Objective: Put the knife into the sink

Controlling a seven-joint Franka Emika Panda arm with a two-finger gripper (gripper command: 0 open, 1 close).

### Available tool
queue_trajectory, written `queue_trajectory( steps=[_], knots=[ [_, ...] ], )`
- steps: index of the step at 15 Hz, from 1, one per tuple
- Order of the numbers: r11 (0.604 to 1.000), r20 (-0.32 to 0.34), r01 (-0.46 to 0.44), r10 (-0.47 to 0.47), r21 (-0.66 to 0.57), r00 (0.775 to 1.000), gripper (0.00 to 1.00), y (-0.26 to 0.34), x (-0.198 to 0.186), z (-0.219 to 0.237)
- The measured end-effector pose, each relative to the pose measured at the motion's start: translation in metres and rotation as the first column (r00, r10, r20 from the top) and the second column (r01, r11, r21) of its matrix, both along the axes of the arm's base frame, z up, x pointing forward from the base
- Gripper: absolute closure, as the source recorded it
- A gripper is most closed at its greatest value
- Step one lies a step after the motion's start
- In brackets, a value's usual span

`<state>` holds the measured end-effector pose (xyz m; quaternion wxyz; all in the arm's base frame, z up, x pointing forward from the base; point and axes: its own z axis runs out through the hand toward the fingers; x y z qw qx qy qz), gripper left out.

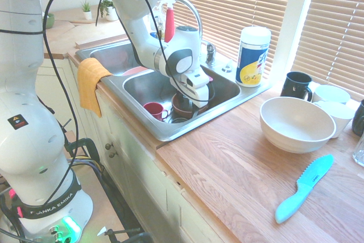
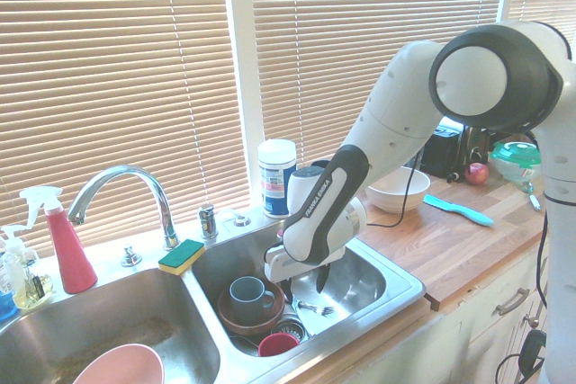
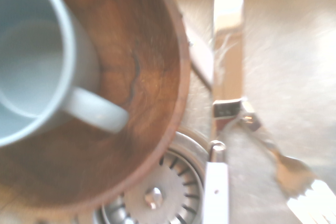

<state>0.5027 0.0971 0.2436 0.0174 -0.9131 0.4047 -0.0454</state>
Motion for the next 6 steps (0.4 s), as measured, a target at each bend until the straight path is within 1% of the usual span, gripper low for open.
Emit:
queue_trajectory(
  steps=[3,6],
  knots=[
    [0.999,0.001,-0.029,0.029,-0.036,1.000,0.00,-0.002,-0.012,0.062],
    [0.998,-0.016,-0.043,0.042,-0.049,0.999,0.00,-0.003,-0.027,0.098]
  ],
)
